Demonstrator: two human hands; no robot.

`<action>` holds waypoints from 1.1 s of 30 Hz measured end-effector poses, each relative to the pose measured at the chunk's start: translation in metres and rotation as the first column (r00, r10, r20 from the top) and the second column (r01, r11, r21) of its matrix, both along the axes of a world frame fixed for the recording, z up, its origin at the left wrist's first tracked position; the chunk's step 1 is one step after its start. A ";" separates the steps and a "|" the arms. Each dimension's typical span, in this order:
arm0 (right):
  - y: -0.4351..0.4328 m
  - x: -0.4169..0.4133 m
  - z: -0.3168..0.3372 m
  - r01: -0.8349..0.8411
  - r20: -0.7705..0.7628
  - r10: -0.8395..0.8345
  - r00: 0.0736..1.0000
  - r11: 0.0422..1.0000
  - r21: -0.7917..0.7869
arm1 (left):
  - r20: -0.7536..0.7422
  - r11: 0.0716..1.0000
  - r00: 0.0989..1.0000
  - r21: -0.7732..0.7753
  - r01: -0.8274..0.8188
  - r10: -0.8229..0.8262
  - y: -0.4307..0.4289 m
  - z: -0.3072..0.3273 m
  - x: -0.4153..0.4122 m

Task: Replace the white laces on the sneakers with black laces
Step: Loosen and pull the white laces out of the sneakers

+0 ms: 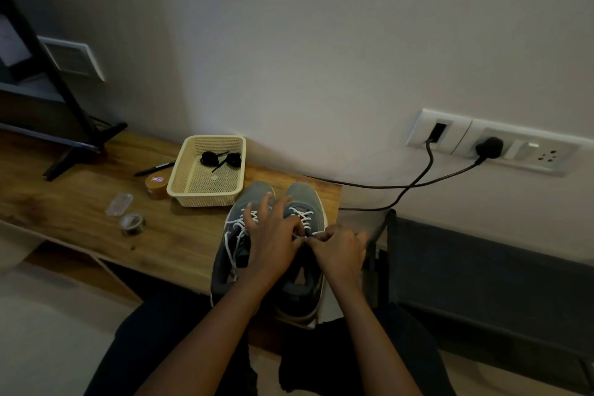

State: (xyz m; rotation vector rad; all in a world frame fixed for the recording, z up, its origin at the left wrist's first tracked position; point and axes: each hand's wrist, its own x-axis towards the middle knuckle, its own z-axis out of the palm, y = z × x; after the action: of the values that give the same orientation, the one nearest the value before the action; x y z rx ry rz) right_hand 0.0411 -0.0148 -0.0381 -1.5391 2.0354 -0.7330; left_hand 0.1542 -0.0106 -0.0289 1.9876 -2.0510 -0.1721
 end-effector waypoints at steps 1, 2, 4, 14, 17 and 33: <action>0.000 0.000 0.000 0.000 -0.003 0.000 1.000 1.000 0.002 | -0.001 1.000 1.000 0.010 0.003 -0.002 0.000 0.001 0.000; 0.000 0.001 0.000 0.001 -0.005 -0.001 1.000 1.000 0.002 | 0.001 1.000 1.000 0.029 0.008 -0.008 0.000 0.002 0.001; 0.001 0.002 0.000 0.008 -0.010 -0.008 1.000 1.000 0.005 | 0.003 0.997 1.000 0.073 0.019 -0.019 0.000 0.004 0.003; 0.002 0.005 0.002 0.007 -0.032 -0.007 0.999 1.000 0.002 | -0.014 0.994 1.000 0.112 0.007 -0.006 0.009 0.019 0.028; 0.003 0.004 0.003 0.007 -0.007 -0.007 1.000 1.000 -0.003 | 0.010 0.995 0.999 0.092 0.051 -0.052 0.008 0.014 0.017; 0.006 0.006 0.003 0.001 0.074 -0.003 0.997 1.000 0.031 | -0.009 0.988 1.000 0.155 0.015 -0.014 0.003 0.011 0.011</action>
State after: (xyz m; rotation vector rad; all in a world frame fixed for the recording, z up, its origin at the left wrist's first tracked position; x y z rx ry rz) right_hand 0.0475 -0.0091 -0.0351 -1.4707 1.9853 -0.7451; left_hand 0.1649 -0.0080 -0.0184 2.0573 -2.1049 -0.3520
